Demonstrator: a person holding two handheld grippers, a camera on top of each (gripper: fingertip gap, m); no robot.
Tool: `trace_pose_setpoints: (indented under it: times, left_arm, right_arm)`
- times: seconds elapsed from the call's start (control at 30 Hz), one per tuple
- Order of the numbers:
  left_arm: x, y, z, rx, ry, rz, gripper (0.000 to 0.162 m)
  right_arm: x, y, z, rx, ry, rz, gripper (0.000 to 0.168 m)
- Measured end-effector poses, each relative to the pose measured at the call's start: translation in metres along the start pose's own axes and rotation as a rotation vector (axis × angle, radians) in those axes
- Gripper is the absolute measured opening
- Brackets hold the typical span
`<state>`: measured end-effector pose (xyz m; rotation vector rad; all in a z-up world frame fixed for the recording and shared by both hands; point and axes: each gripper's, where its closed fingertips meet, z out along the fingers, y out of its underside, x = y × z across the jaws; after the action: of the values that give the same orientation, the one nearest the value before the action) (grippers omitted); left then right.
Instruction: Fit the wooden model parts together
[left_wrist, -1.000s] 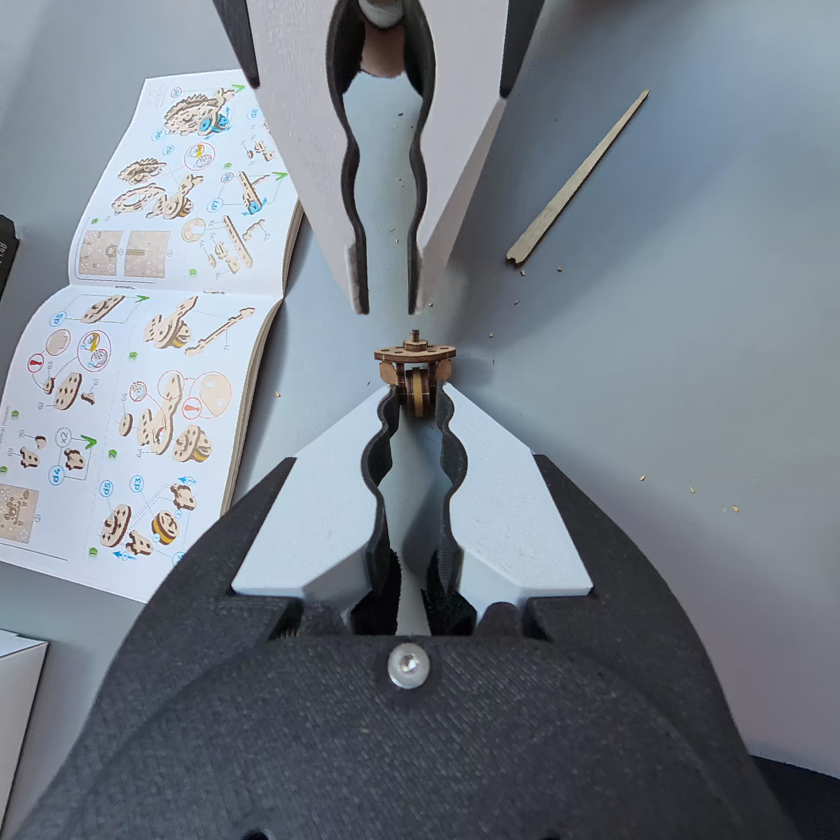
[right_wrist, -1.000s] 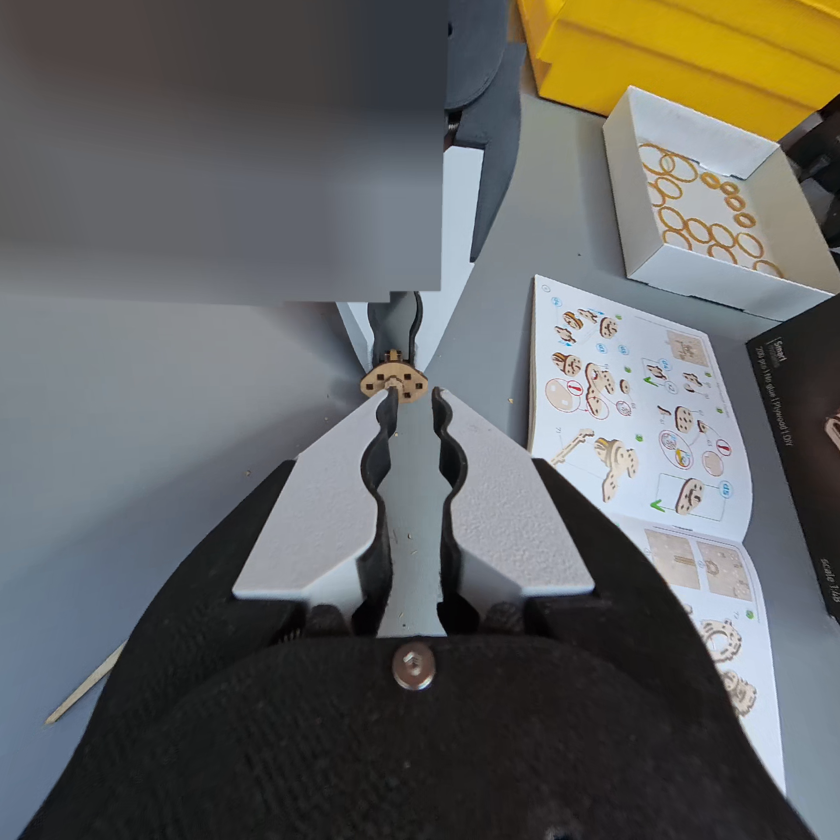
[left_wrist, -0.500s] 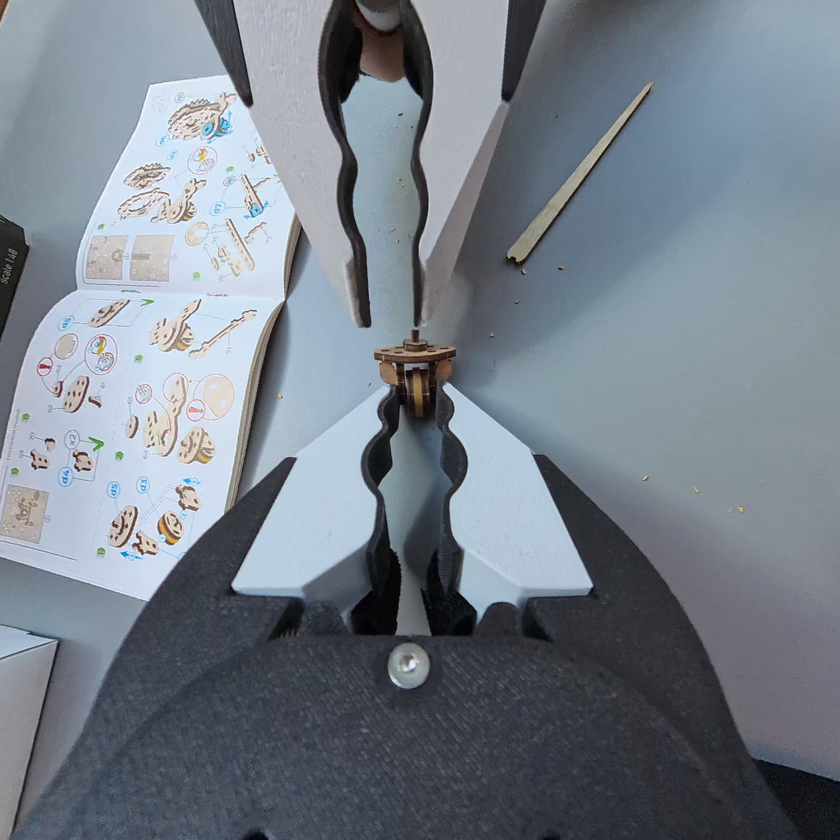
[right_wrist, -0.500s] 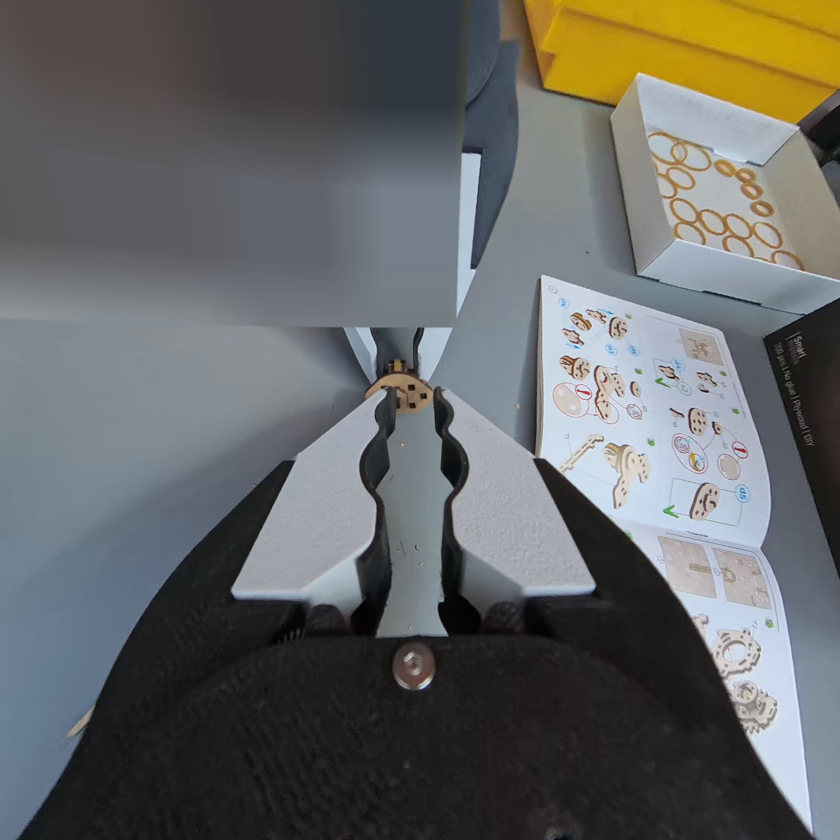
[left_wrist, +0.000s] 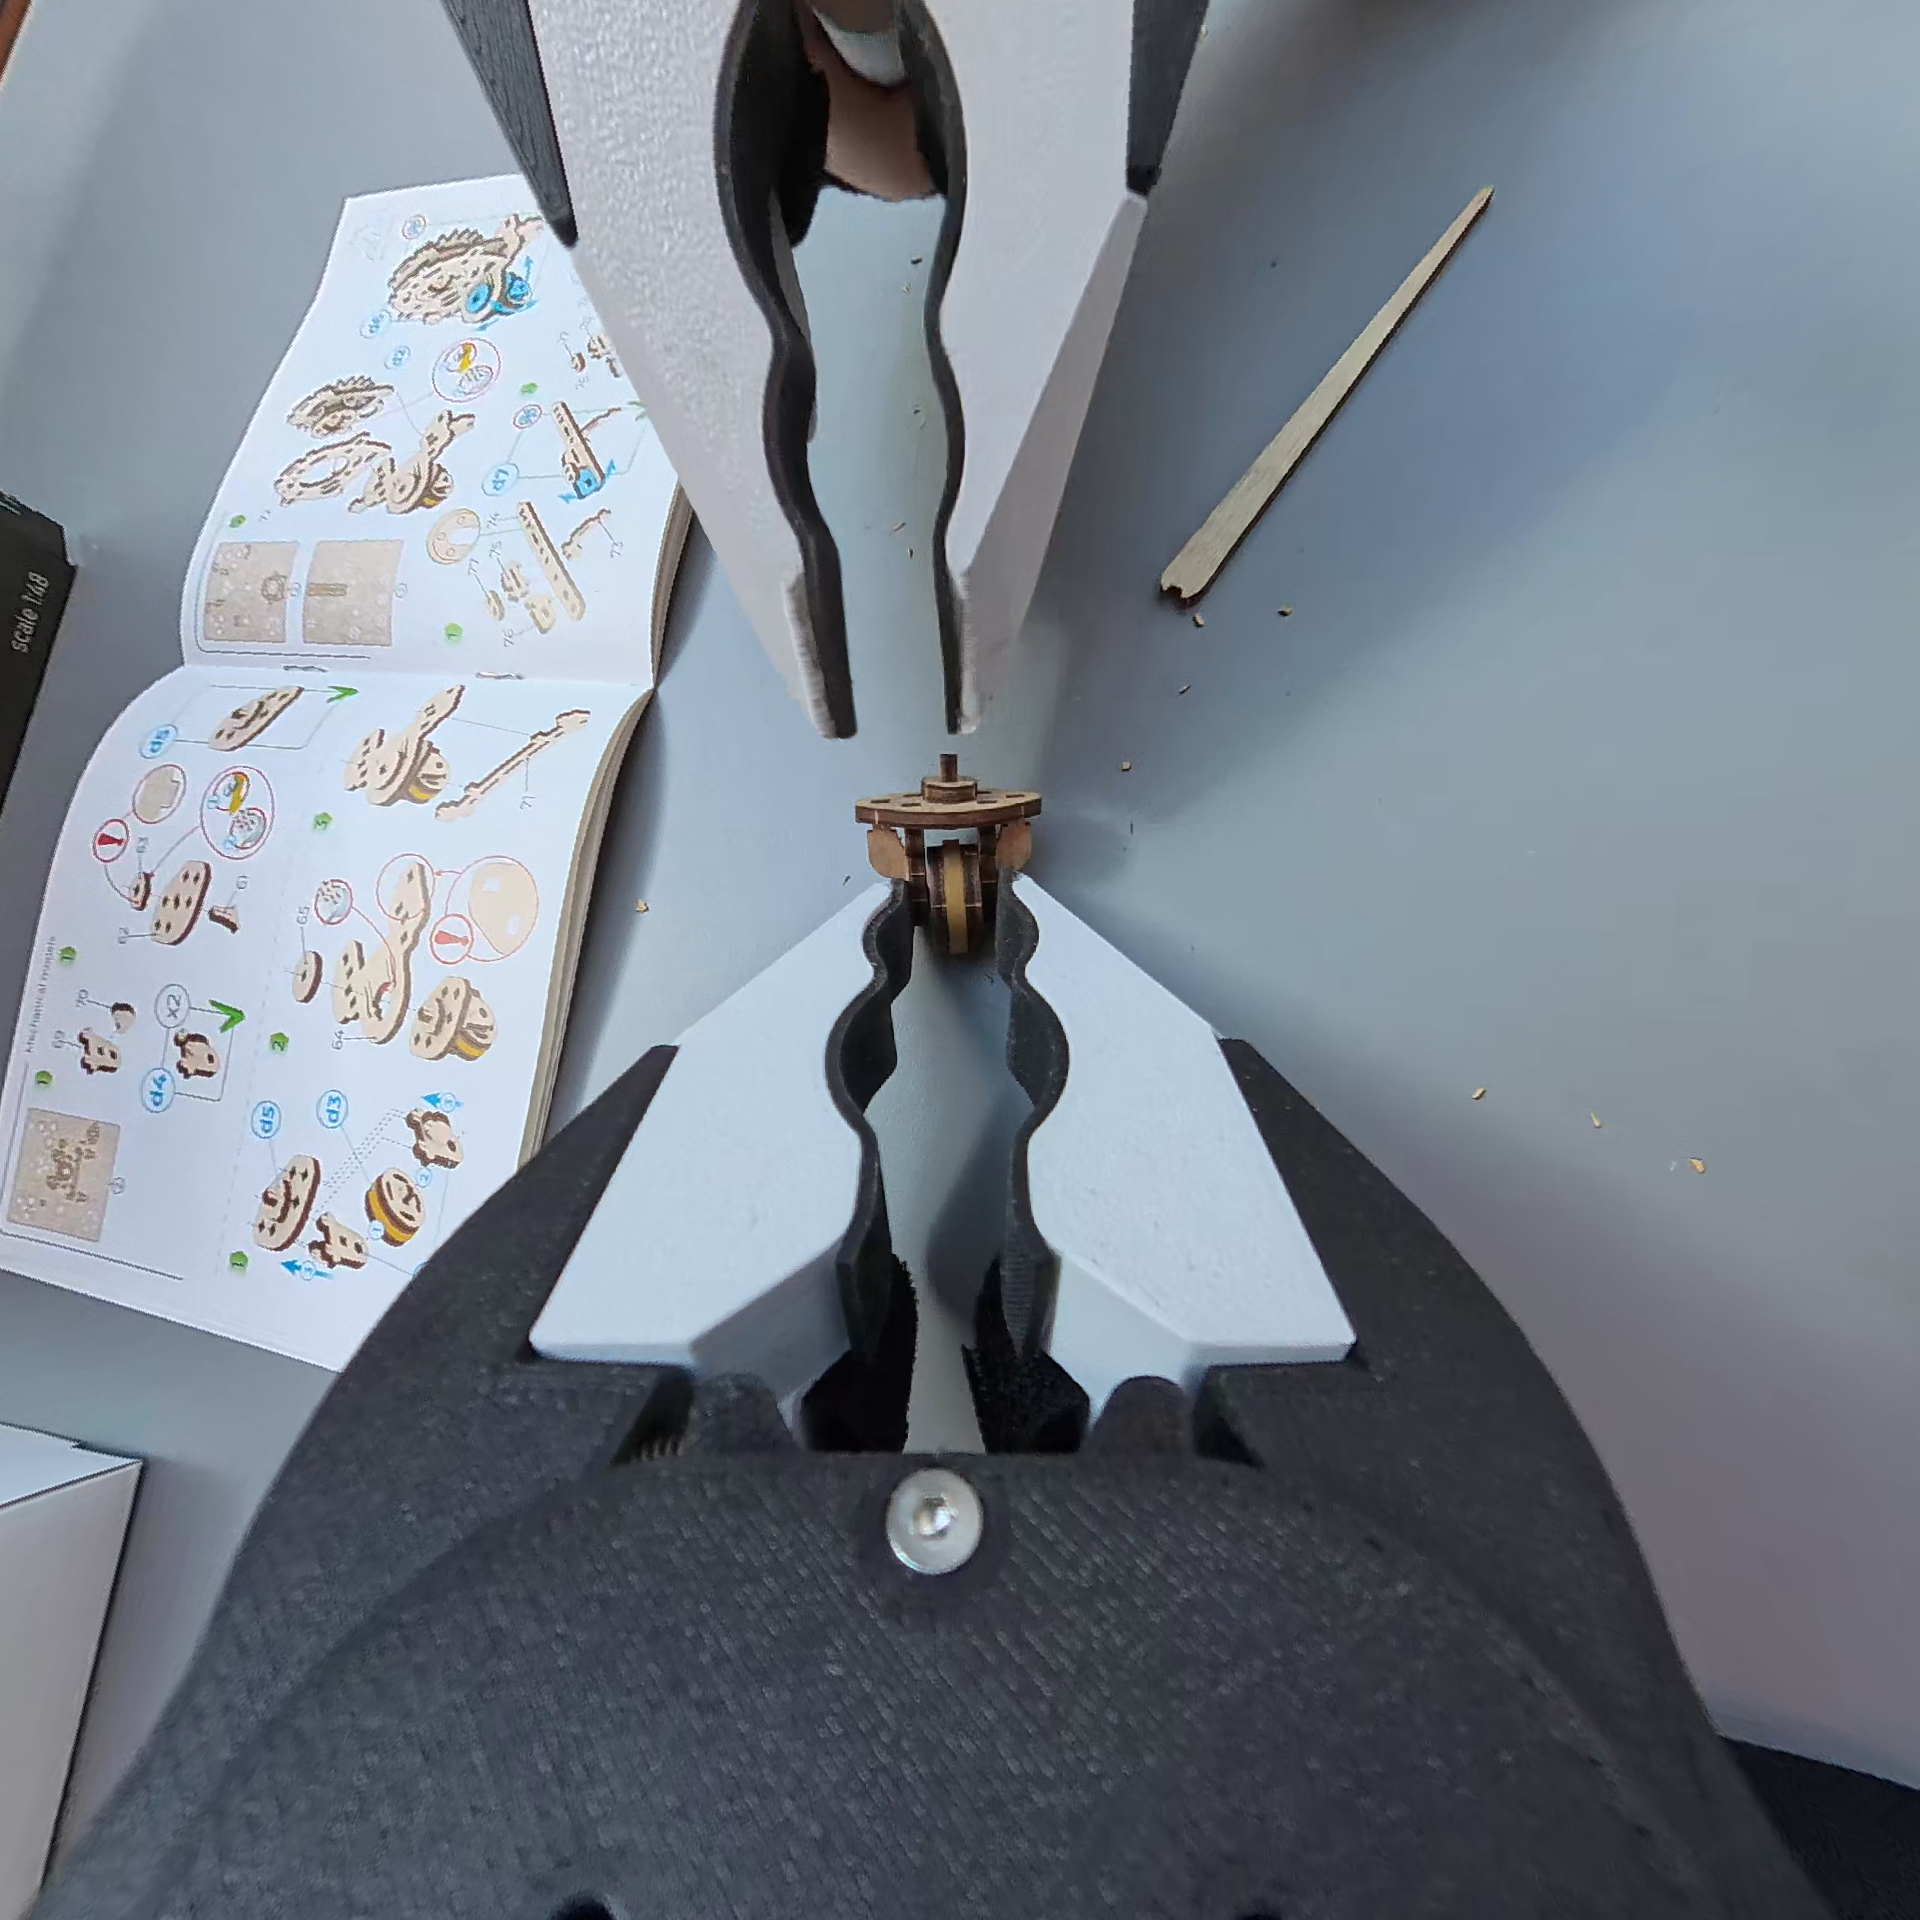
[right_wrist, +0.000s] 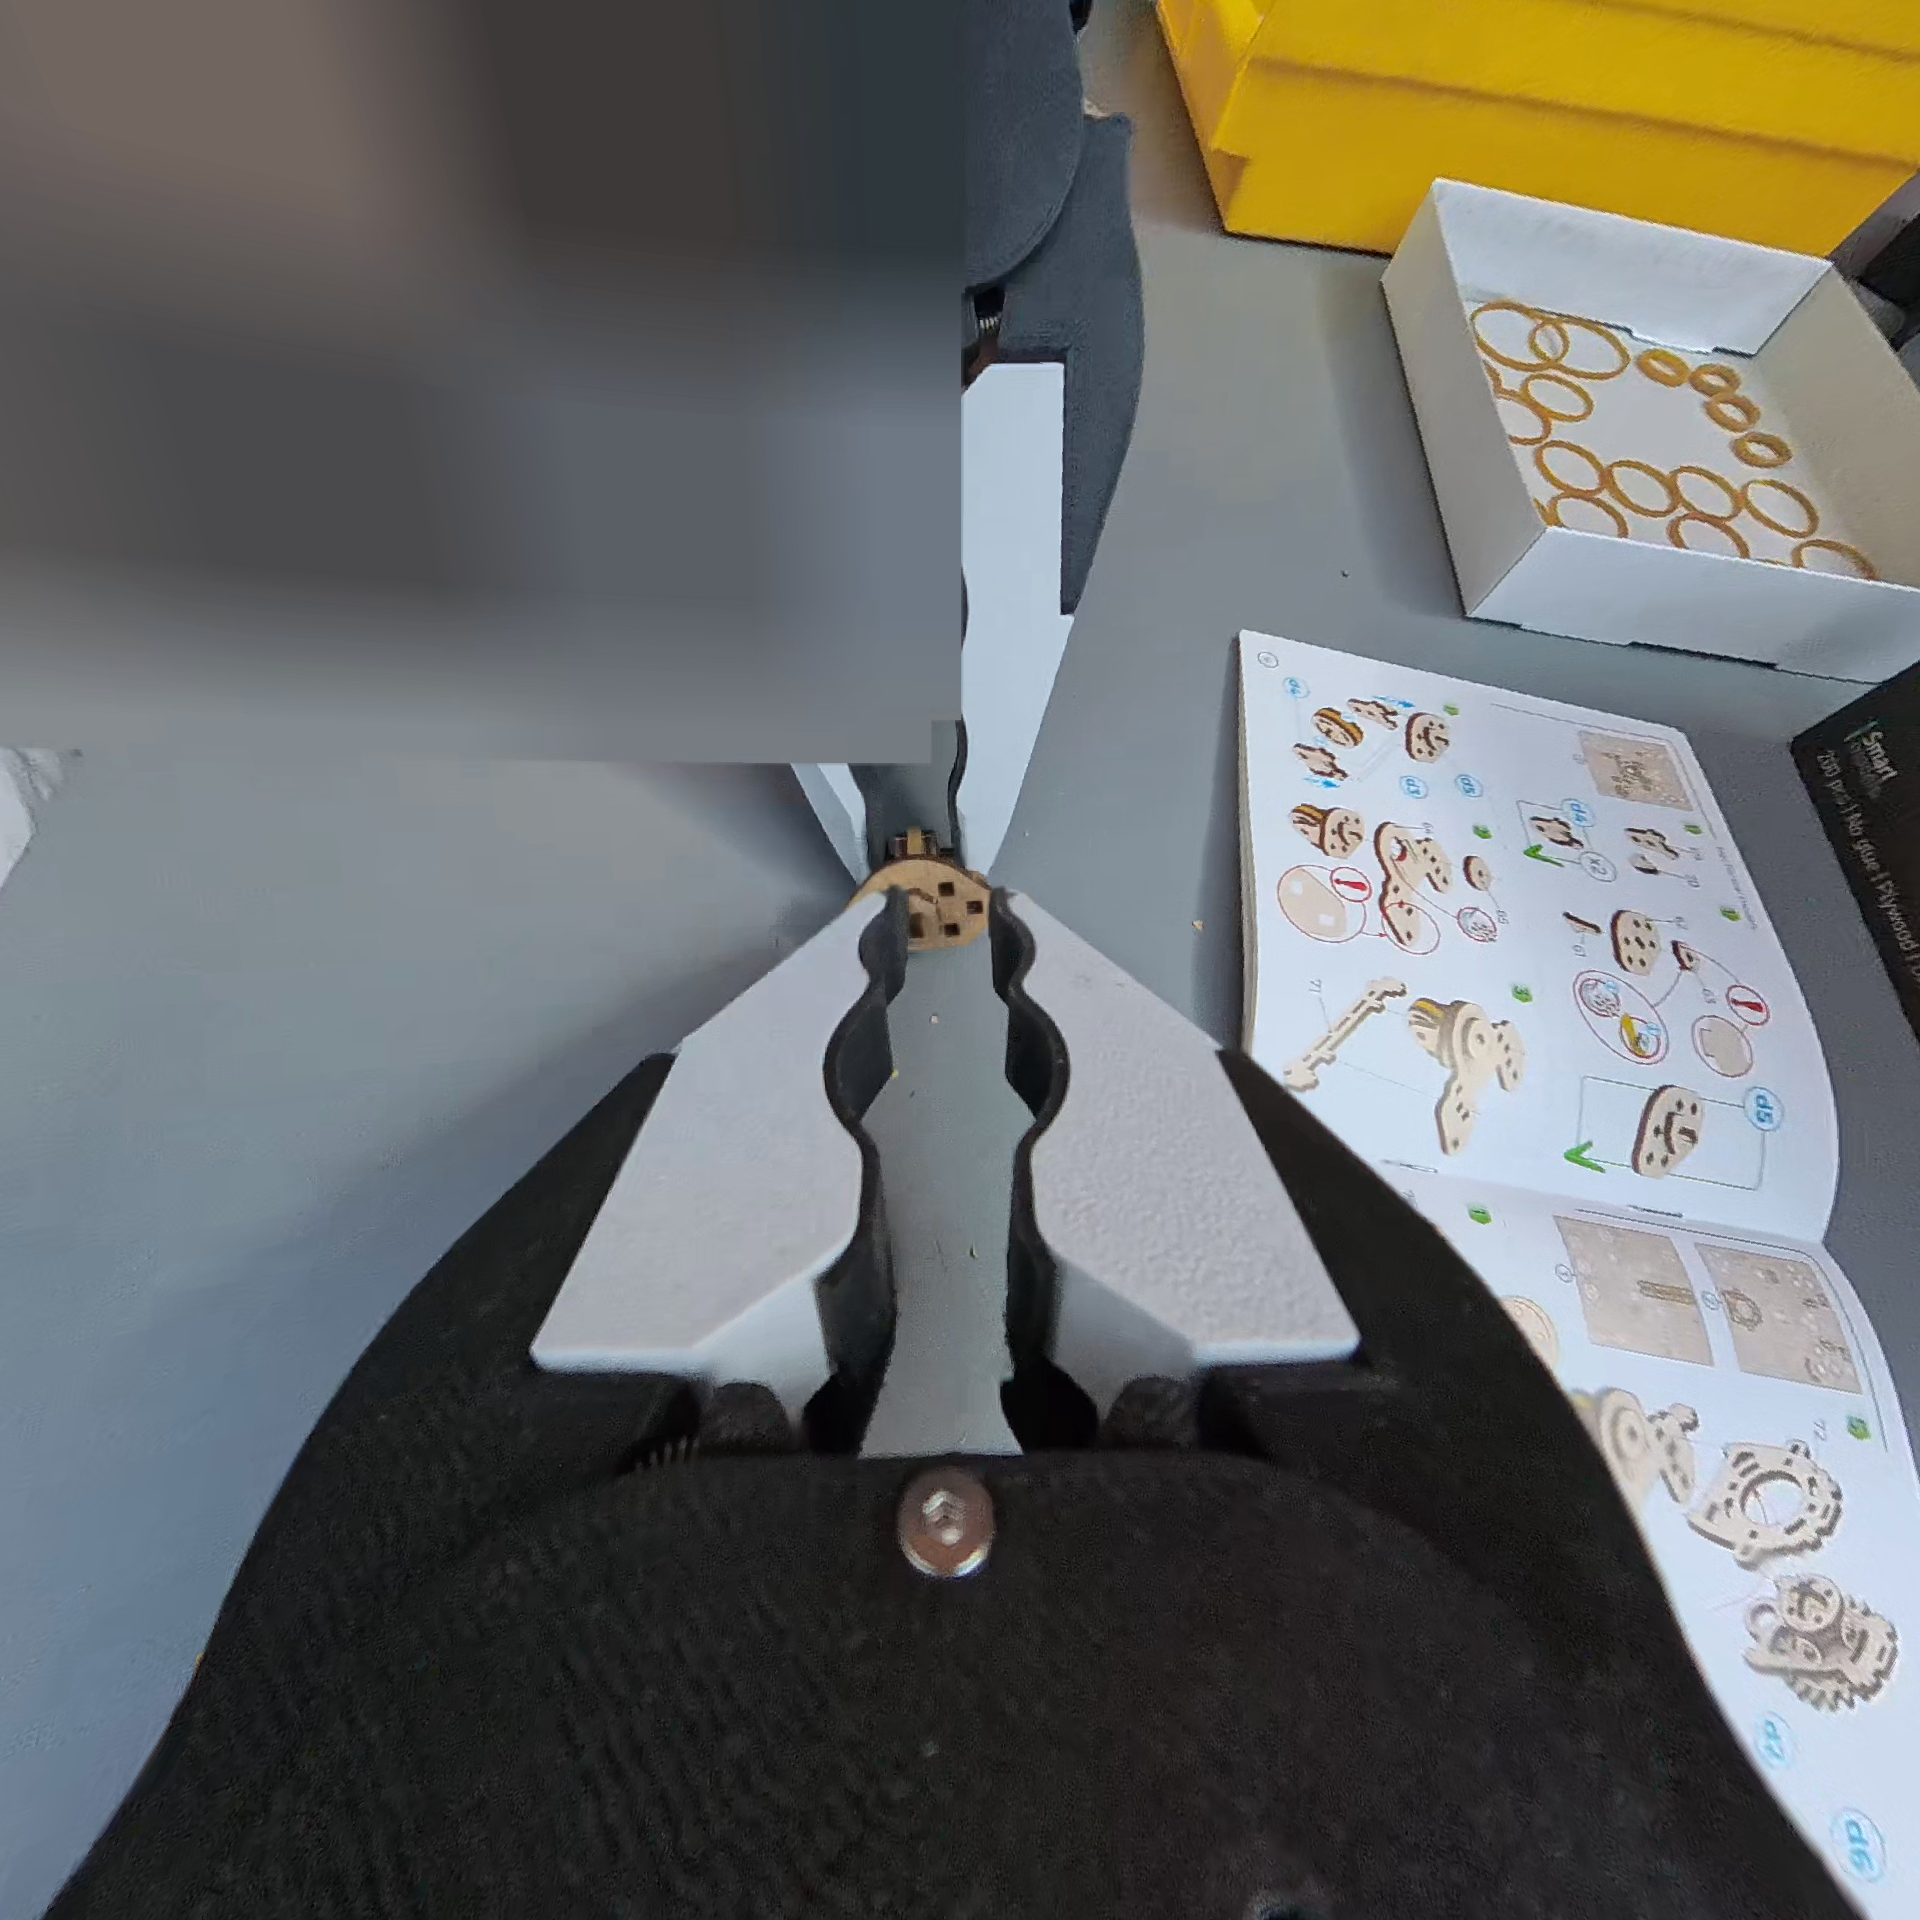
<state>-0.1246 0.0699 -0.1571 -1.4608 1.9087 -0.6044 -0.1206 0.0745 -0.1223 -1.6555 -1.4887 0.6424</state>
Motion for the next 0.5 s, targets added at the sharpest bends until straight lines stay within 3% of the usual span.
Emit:
trace_pose_setpoints:
  times: [0.17,0.27,0.4,0.5]
  left_arm:
    - [-0.001,0.000,0.000,-0.001,0.000,-0.006,0.014]
    - [-0.001,0.000,0.000,-0.003,-0.004,-0.001,0.014]
    - [0.000,0.001,0.000,-0.003,0.000,-0.004,0.014]
    - [0.000,0.000,0.000,-0.002,-0.004,0.001,0.014]
  right_arm:
    - [-0.003,0.007,0.006,-0.067,-0.017,-0.003,0.015]
    - [-0.003,-0.003,0.000,0.028,-0.020,0.041,0.010]
    - [-0.007,0.004,0.010,-0.058,-0.032,0.008,0.015]
    - [0.001,-0.001,-0.002,-0.006,0.016,0.013,0.014]
